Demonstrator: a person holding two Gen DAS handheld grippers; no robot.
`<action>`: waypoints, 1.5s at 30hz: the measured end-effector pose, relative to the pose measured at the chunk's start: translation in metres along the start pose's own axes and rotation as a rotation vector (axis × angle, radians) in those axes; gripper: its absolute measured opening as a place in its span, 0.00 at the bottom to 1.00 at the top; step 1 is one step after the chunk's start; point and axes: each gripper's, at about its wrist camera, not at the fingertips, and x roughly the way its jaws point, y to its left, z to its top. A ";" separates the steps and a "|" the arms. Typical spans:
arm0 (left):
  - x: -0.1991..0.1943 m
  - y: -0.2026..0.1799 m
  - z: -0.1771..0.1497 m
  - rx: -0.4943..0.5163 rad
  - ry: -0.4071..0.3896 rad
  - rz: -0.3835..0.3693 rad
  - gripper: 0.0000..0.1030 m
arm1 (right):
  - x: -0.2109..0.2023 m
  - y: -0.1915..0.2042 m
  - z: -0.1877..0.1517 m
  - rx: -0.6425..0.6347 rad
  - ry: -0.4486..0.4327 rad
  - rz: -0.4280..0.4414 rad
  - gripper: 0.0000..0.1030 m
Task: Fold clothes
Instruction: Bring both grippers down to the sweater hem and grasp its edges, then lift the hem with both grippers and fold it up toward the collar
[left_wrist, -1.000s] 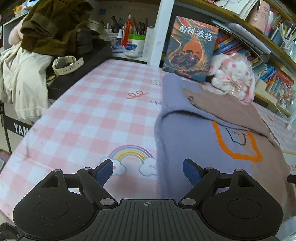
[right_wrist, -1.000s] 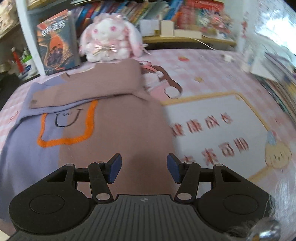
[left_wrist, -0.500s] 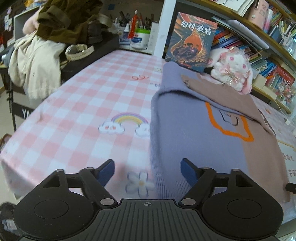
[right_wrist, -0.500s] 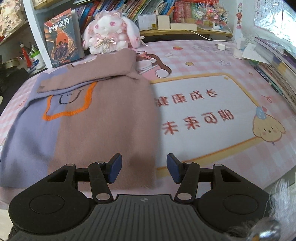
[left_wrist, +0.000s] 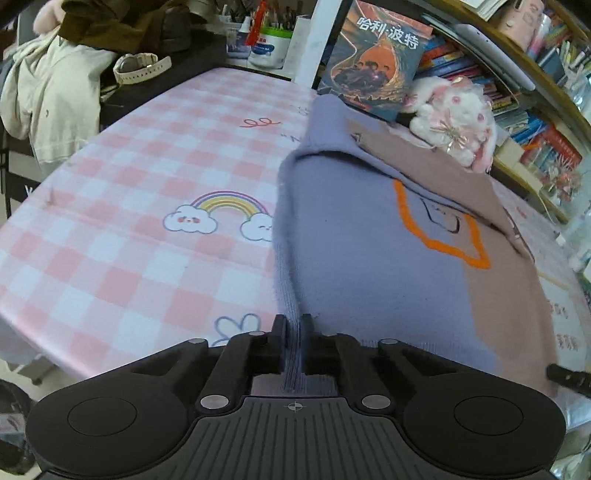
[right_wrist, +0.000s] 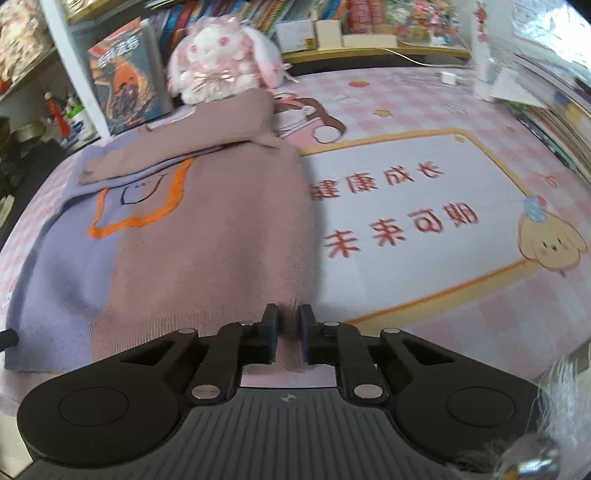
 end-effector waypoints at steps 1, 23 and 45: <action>-0.006 -0.004 0.001 0.004 -0.027 -0.024 0.03 | -0.001 0.001 0.002 0.006 -0.001 0.023 0.09; 0.015 0.015 0.008 -0.192 0.105 -0.169 0.15 | 0.011 -0.025 0.012 0.232 0.071 0.198 0.13; -0.037 0.033 -0.053 -0.283 0.139 -0.240 0.04 | -0.058 -0.055 -0.042 0.220 0.079 0.203 0.08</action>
